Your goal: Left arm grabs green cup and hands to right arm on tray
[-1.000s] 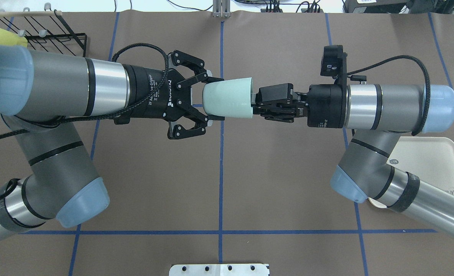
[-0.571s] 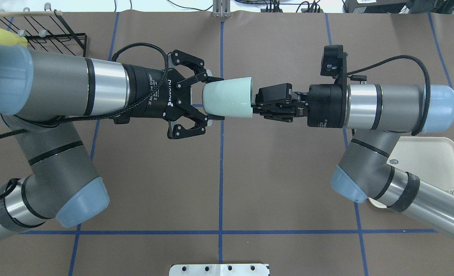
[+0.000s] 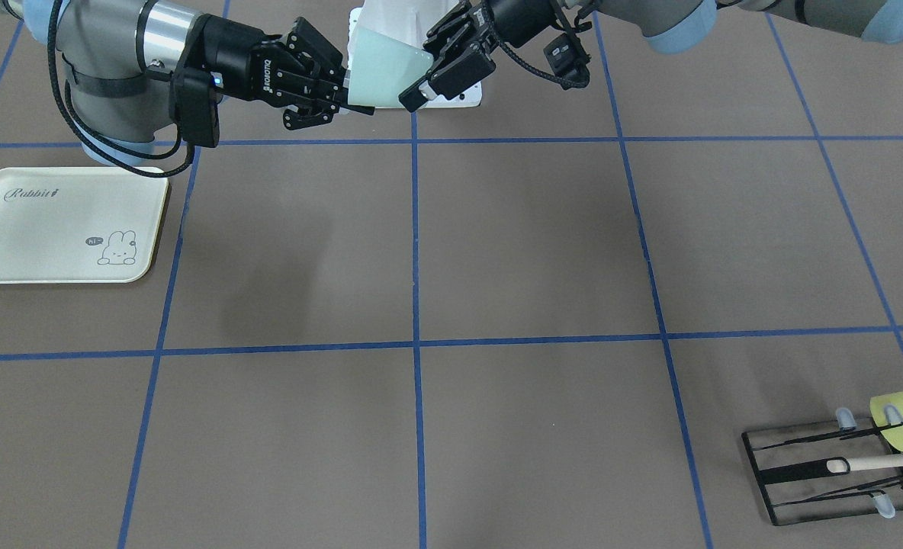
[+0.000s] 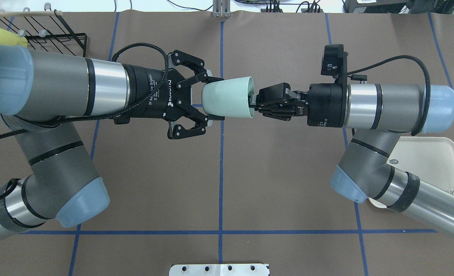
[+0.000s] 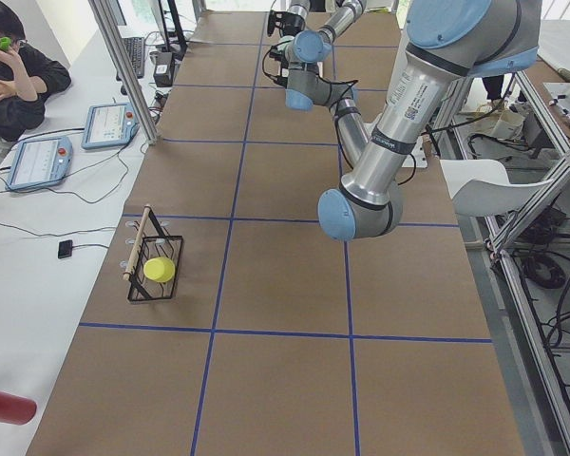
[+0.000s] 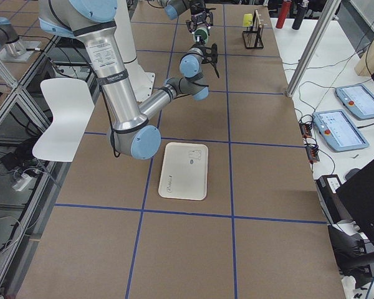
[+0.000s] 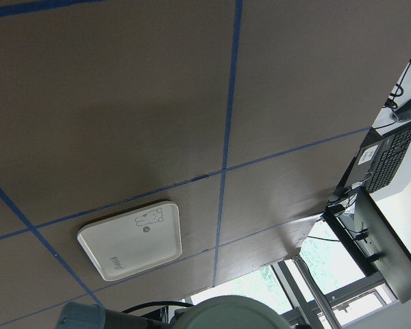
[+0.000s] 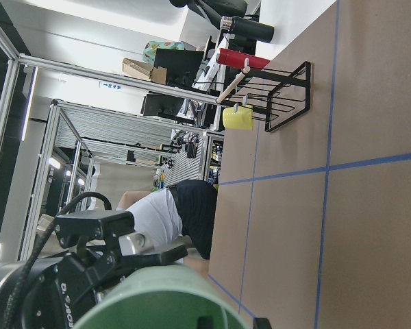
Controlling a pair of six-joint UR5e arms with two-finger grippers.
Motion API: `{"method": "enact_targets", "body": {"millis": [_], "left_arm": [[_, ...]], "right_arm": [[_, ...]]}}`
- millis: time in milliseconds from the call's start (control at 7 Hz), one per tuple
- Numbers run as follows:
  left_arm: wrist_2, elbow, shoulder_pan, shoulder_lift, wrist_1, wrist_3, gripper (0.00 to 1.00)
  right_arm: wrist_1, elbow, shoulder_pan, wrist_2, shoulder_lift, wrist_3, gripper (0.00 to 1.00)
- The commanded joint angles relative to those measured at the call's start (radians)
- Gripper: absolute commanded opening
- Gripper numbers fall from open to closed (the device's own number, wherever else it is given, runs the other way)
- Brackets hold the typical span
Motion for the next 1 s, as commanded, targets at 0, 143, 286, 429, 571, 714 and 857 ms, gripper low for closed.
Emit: {"method": "enact_targets", "body": {"millis": [0,143,286,429,571,714,857], "left_arm": [[-0.002,0.003,0.001,0.003,-0.001,0.01,0.92],[-0.002,0.003,0.0,0.004,-0.001,0.01,1.0],[0.0,0.003,0.0,0.006,-0.001,0.012,1.0],[0.0,0.003,0.0,0.006,-0.001,0.012,1.0],[0.0,0.003,0.0,0.006,-0.001,0.012,1.0],[0.0,0.003,0.0,0.006,-0.001,0.012,1.0],[0.0,0.003,-0.002,0.007,0.001,0.012,1.0]], "right_arm": [[-0.002,-0.002,0.0,-0.001,0.0,0.002,0.03],[-0.002,-0.002,0.0,-0.003,-0.001,0.002,0.0],[-0.002,-0.002,0.0,-0.004,-0.002,0.005,0.0],[-0.002,-0.002,0.0,-0.006,-0.002,0.005,0.0],[-0.002,-0.002,0.0,-0.007,-0.003,0.005,0.0],[-0.002,0.0,0.001,-0.009,-0.008,0.004,0.0],[-0.006,0.0,0.014,-0.029,-0.009,-0.001,0.0]]}}
